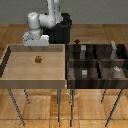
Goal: Place the loaf of bread into the appropriate compartment.
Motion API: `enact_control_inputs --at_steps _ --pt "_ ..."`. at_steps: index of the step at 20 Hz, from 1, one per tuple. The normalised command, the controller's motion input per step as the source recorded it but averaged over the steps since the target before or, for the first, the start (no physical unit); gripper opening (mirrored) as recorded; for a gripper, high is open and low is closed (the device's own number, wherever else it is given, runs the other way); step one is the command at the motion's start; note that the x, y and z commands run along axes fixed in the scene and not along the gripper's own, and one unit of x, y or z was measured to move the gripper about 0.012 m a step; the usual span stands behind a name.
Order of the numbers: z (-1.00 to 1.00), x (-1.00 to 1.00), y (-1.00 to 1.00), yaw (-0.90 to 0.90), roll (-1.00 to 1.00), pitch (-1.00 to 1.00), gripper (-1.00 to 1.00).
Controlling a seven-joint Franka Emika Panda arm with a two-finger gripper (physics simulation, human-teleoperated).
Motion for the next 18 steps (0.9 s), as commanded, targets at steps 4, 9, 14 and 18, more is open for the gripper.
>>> enact_control_inputs --at_steps 4,9,14,18 --pt "0.0 -0.25 0.0 0.0 0.0 0.0 1.0" --pt "-0.8 0.0 0.0 0.0 0.0 0.0 1.0" --pt "-0.4 0.0 -0.4 0.0 0.0 0.0 1.0" --pt "-0.5 0.0 0.0 0.0 0.0 0.0 1.0"
